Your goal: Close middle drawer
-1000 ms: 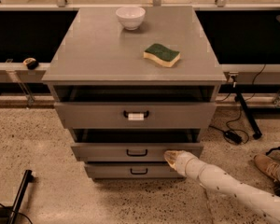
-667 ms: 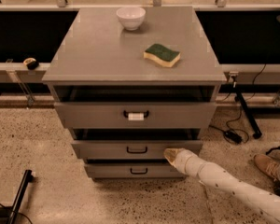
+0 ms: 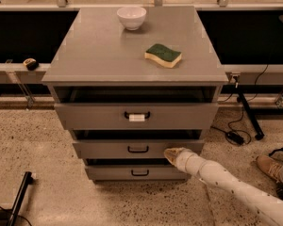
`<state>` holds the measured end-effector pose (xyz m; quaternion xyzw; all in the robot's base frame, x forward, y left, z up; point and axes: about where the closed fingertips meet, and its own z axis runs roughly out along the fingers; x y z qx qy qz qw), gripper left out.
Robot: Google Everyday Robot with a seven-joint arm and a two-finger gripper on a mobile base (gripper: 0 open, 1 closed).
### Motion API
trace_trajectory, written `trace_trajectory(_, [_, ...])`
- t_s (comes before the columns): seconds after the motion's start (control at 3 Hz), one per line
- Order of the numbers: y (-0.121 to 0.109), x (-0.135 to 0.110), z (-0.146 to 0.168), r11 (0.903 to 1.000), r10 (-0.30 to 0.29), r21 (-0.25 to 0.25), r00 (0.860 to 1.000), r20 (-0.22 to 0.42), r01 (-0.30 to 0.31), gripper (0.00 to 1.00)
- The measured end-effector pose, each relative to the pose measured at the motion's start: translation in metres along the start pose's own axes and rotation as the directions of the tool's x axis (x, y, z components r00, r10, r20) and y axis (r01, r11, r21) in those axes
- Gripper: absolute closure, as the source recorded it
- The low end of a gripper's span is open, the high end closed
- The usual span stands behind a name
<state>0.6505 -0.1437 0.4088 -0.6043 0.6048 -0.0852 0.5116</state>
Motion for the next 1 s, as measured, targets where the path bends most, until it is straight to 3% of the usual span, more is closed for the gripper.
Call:
trace_trajectory(0.33, [0.004,0.004,-0.009,0.9998,-0.012,-0.016,0.999,0.032,0.012,1.0])
trace_trajectory(0.67, [0.028,-0.014,-0.06,0.9915,-0.059,-0.107,0.988,0.141,0.074,1.0])
trace_trajectory(1.0, [0.05,-0.029,-0.11,0.979,-0.093,-0.159,0.973,0.209,0.128,1.0])
